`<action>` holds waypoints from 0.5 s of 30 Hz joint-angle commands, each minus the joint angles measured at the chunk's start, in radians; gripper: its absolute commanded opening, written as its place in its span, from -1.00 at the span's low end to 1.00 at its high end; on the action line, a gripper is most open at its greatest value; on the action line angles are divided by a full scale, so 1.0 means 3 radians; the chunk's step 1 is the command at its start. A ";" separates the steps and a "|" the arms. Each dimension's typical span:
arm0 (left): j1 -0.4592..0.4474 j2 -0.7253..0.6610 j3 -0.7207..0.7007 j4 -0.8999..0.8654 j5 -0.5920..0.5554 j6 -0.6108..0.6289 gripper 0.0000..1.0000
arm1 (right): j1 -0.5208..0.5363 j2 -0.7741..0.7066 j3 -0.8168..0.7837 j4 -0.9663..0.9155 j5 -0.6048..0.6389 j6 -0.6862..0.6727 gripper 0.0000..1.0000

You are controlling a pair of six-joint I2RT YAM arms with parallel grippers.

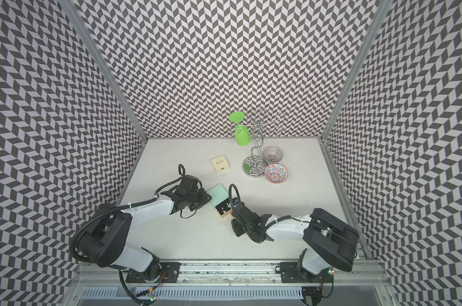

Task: Take out the earrings from the drawer-style jewelry box
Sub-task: Open the drawer in the jewelry box, then pick up the earring from the drawer.

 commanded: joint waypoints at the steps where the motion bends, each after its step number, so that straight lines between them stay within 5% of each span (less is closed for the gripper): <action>1: 0.0025 0.0112 -0.0173 -0.0379 -0.0285 0.0116 -0.40 | 0.0103 -0.0275 0.0294 -0.0602 0.0342 0.0166 -0.24; 7: 0.0027 0.0073 -0.0198 -0.0283 -0.0217 0.0186 -0.39 | 0.0101 -0.0075 0.1342 -0.1290 0.0518 0.0370 -0.16; 15: 0.0041 0.0093 -0.0178 -0.0227 -0.0146 0.0264 -0.39 | 0.0089 0.0855 0.2356 -0.2113 0.0459 0.0737 -0.23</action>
